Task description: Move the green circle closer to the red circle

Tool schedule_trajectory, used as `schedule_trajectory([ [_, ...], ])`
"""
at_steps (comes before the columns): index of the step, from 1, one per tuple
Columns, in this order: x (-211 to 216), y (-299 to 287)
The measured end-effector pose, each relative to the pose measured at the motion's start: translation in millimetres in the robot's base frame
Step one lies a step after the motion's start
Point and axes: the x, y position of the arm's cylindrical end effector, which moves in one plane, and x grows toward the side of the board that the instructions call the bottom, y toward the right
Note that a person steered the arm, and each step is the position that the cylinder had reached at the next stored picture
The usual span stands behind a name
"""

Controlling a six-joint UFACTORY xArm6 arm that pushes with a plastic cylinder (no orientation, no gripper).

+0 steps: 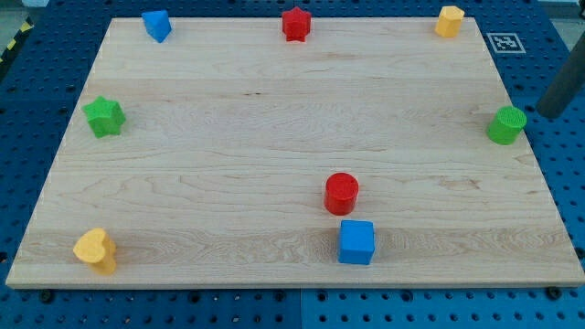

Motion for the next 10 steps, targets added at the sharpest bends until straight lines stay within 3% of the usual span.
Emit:
schedule_trajectory([
  [1,21.1,-27.9],
  [10,41.3,-253.8],
])
